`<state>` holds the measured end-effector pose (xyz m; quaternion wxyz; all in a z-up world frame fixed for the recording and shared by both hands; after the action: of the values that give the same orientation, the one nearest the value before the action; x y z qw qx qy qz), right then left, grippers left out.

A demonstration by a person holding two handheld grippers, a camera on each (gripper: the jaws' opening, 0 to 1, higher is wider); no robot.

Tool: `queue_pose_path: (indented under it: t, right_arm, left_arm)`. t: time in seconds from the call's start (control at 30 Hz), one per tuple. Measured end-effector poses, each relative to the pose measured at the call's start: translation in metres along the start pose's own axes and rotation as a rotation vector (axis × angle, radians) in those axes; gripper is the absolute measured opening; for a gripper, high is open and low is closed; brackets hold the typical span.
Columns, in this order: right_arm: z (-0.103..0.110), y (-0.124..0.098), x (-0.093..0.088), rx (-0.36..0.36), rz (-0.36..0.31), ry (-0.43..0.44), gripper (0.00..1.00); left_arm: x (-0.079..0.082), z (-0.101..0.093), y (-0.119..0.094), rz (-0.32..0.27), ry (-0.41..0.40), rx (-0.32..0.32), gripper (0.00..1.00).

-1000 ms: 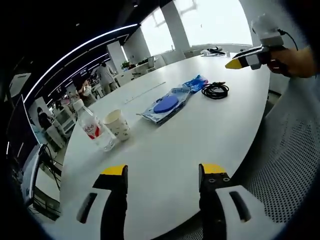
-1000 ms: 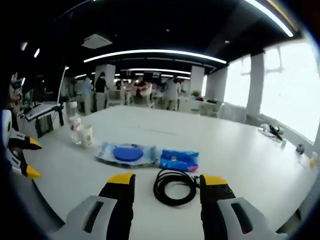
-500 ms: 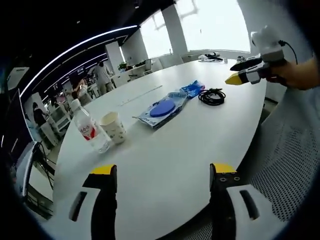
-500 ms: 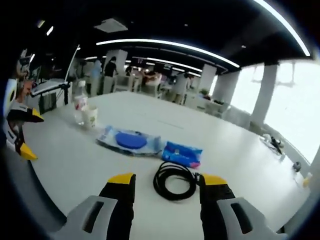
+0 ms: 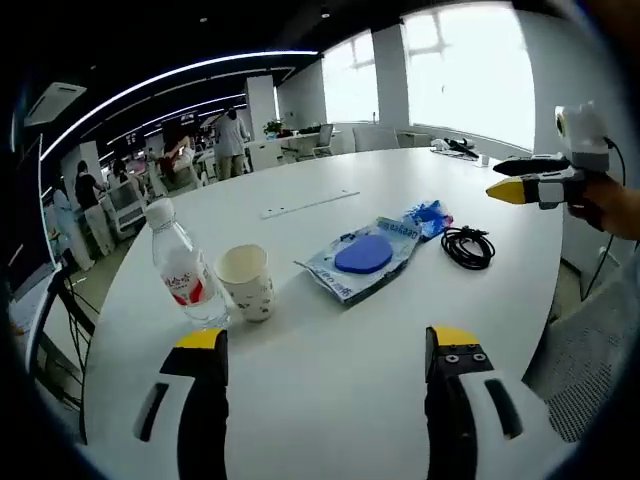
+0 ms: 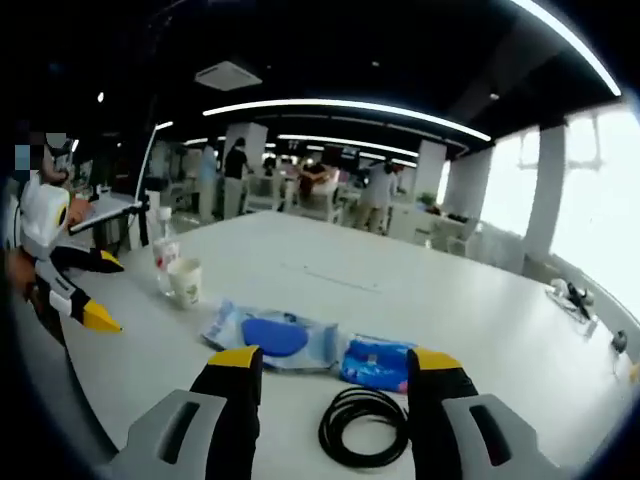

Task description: Arrange the tabletop items into an orderly group along one side of the table until the central work area is clear of visible clutter.

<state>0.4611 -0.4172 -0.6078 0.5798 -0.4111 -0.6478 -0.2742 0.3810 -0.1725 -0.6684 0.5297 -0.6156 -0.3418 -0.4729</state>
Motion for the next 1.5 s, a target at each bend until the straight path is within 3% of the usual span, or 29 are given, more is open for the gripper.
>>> queue_pose_path:
  t: [0.2, 0.3, 0.47, 0.8, 0.93, 1.13, 1.3, 1.5]
  right_arm:
    - [-0.01, 0.01, -0.019, 0.044, 0.053, 0.0, 0.54]
    - [-0.02, 0.015, -0.03, 0.055, 0.09, -0.004, 0.52]
    - [-0.028, 0.034, -0.044, 0.088, 0.127, 0.018, 0.5]
    - [-0.012, 0.087, -0.082, 0.22, 0.208, 0.059, 0.42]
    - [-0.005, 0.104, -0.098, 0.261, 0.237, 0.078, 0.38]
    - [0.002, 0.119, -0.118, 0.283, 0.287, 0.121, 0.35]
    - [0.001, 0.122, -0.125, 0.283, 0.308, 0.144, 0.3]
    - [-0.001, 0.12, -0.128, 0.282, 0.316, 0.164, 0.13]
  left_arm:
    - [-0.015, 0.003, 0.025, 0.051, -0.129, 0.036, 0.74]
    - [-0.022, -0.002, 0.038, 0.068, -0.155, 0.034, 0.7]
    - [-0.03, -0.004, 0.059, 0.096, -0.235, 0.057, 0.57]
    - [-0.027, -0.01, 0.098, 0.095, -0.302, 0.059, 0.43]
    - [-0.034, -0.009, 0.104, 0.113, -0.306, 0.064, 0.38]
    - [-0.042, -0.016, 0.11, 0.142, -0.359, 0.029, 0.18]
    - [-0.045, -0.018, 0.116, 0.148, -0.412, 0.045, 0.13]
    - [-0.053, -0.021, 0.12, 0.154, -0.441, 0.057, 0.03]
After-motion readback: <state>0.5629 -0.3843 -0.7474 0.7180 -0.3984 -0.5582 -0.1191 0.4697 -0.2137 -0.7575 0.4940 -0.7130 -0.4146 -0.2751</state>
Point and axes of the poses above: the point that each gripper's makers call its tool centre point, and the gripper's own axes: y roughly forward along the fingers, z roughly to its left, x roughly out of its top, the point moved 1 cm from there along -y, roughly backward along the fingers, and after that the axes turned 14 degrees about -z, right-handed, at the moved point
